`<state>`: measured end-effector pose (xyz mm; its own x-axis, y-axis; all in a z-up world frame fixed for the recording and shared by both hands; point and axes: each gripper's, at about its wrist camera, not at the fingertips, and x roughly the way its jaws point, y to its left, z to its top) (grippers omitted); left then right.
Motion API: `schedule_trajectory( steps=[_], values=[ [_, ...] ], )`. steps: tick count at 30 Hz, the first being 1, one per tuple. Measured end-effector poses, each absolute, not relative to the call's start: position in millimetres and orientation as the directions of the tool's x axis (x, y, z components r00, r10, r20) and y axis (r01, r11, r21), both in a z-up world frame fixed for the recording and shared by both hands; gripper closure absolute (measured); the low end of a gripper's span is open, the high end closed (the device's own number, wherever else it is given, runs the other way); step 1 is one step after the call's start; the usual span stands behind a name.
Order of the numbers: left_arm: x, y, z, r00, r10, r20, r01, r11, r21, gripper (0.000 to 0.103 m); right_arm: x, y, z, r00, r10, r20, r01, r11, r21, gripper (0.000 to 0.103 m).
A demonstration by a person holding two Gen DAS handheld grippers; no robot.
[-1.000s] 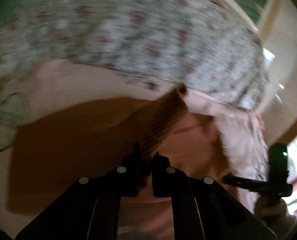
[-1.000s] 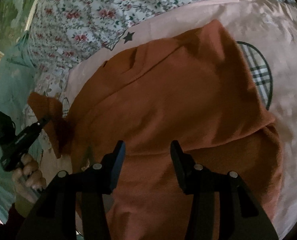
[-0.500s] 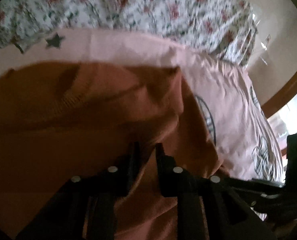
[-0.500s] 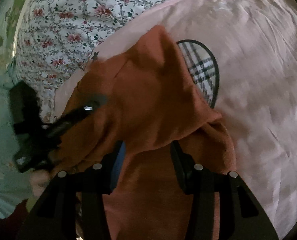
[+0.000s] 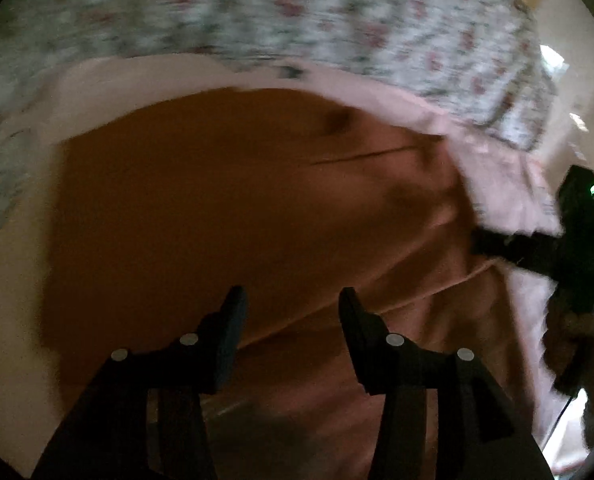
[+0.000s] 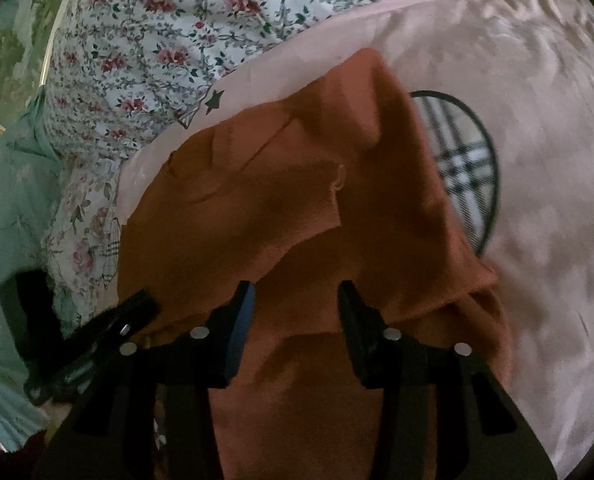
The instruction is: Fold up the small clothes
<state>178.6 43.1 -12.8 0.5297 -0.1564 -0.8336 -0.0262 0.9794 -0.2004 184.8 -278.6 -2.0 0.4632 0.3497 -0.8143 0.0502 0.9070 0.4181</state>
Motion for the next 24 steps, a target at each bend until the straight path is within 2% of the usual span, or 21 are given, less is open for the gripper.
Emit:
schedule_trajectory(
  steps=[5, 10, 12, 13, 14, 19, 21, 22, 24],
  values=[
    [141, 119, -27, 0.493, 0.047, -0.868, -0.245, 0.966, -0.087, 0.053, 212, -281, -8, 0.512, 0.295, -0.807, 0.013, 0.936, 0.351, 0.057],
    [135, 155, -51, 0.434, 0.091, -0.896, -0.315, 0.948, -0.057, 0.053, 240, -278, -22, 0.455, 0.293, -0.841, -0.031, 0.949, 0.314, 0.053],
    [139, 156, -55, 0.433, 0.097, -0.896, -0.315, 0.948, -0.05, 0.053, 246, -273, -21, 0.427, 0.353, -0.833, -0.077, 0.932, 0.355, 0.07],
    [140, 156, -56, 0.434, 0.095, -0.896, -0.315, 0.948, -0.052, 0.053, 246, -271, -17, 0.422, 0.363, -0.831, -0.094, 0.929, 0.358, 0.086],
    [143, 156, -58, 0.436, 0.097, -0.895, -0.316, 0.947, -0.051, 0.053, 244, -269, -10, 0.418, 0.372, -0.829, -0.101, 0.926, 0.364, 0.09],
    [154, 155, -58, 0.443, 0.109, -0.89, -0.322, 0.946, -0.044, 0.053, 235, -298, 34, 0.453, 0.451, -0.769, 0.047, 0.85, 0.525, 0.092],
    [157, 153, -58, 0.443, 0.114, -0.889, -0.328, 0.944, -0.043, 0.053, 240, -315, 32, 0.466, 0.402, -0.788, 0.154, 0.84, 0.52, 0.092],
    [160, 151, -58, 0.442, 0.118, -0.889, -0.33, 0.943, -0.039, 0.053, 242, -318, 28, 0.465, 0.369, -0.804, 0.178, 0.851, 0.494, 0.088],
    [165, 150, -59, 0.439, 0.125, -0.89, -0.334, 0.942, -0.032, 0.052, 245, -322, 17, 0.449, 0.308, -0.839, 0.219, 0.872, 0.438, 0.086]
  ],
)
